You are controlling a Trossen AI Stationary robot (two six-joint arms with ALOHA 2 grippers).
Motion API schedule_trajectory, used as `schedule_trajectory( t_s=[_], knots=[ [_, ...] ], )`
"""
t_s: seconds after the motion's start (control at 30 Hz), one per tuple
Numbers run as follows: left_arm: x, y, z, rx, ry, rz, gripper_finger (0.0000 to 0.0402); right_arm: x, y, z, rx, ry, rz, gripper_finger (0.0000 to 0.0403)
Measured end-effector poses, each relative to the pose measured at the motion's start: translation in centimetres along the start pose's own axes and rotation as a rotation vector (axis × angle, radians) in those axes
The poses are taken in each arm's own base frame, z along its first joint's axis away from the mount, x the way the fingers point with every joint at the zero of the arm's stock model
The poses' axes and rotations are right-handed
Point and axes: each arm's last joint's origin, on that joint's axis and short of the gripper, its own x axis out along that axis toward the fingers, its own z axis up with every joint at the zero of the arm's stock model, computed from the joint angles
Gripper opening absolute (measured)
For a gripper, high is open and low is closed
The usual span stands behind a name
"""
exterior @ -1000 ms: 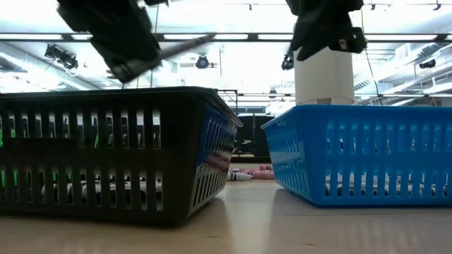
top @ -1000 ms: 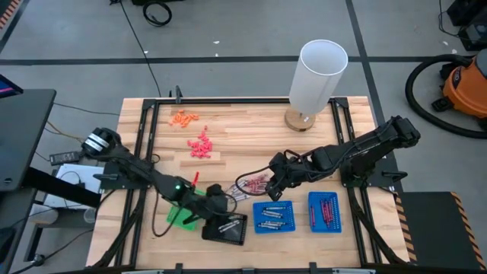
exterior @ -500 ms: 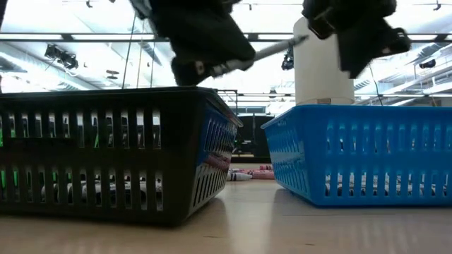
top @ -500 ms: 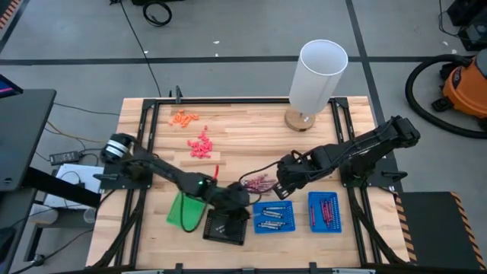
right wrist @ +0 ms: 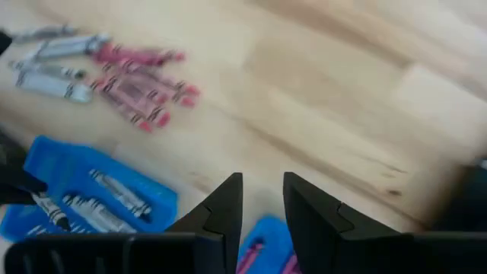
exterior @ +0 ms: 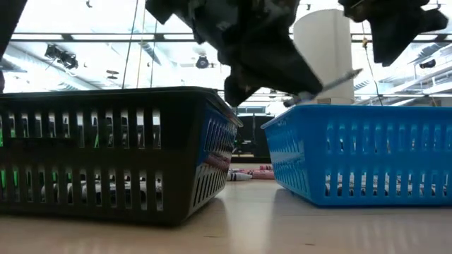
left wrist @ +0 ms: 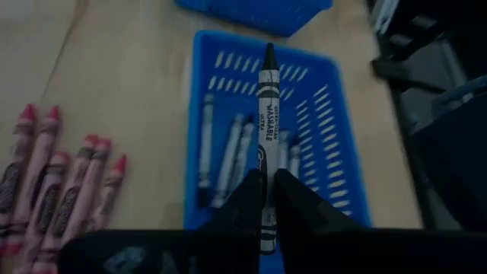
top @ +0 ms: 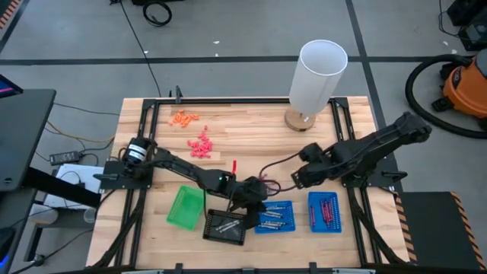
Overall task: Sort crayons
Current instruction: Put the black crayon into the left blue basket, then put the pink crayon into the green basket
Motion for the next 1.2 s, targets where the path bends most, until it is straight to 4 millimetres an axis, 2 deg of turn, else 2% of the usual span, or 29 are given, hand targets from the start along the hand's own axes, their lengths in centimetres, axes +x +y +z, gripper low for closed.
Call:
schedule_trajectory(
  t_s=[0.17, 0.27, 0.57, 0.67, 0.77, 0.9, 1.03, 1.2],
  knots=[
    [0.8, 0.3, -0.3, 0.044, -0.008, 0.003, 0.0022, -1.3, -1.5, 0.3, 0.033, -0.036, 0.008, 0.0104],
    [1.2, 0.3, -0.3, 0.072, -0.024, -0.004, 0.0036, -1.5, -1.9, 0.4, 0.033, -0.037, 0.003, 0.0104],
    [1.8, 0.5, -0.6, 0.118, -0.033, 0.003, 0.0160, -1.5, -1.8, 0.4, 0.030, -0.052, 0.004, 0.0104],
    [0.9, 0.5, -0.3, 0.115, -0.009, 0.017, 0.0178, -1.4, -1.7, 0.4, 0.008, -0.052, 0.004, 0.0104],
    [-0.7, 0.4, 0.1, 0.147, 0.017, 0.062, 0.0178, -1.4, -1.5, 0.3, -0.030, -0.052, 0.025, 0.0104],
    [-2.7, -0.2, 0.3, 0.273, 0.048, 0.132, 0.0162, -1.5, -0.9, 0.4, -0.087, -0.063, 0.087, 0.0104],
    [-4.6, -0.9, 0.9, 0.396, 0.028, 0.115, 0.0144, -1.5, 0.0, 0.5, -0.202, -0.089, 0.157, 0.0104],
    [-6.9, -0.1, 0.3, 0.450, 0.102, 0.187, 0.0130, -1.6, 0.4, 0.6, -0.324, -0.120, 0.187, 0.0104]
  ],
)
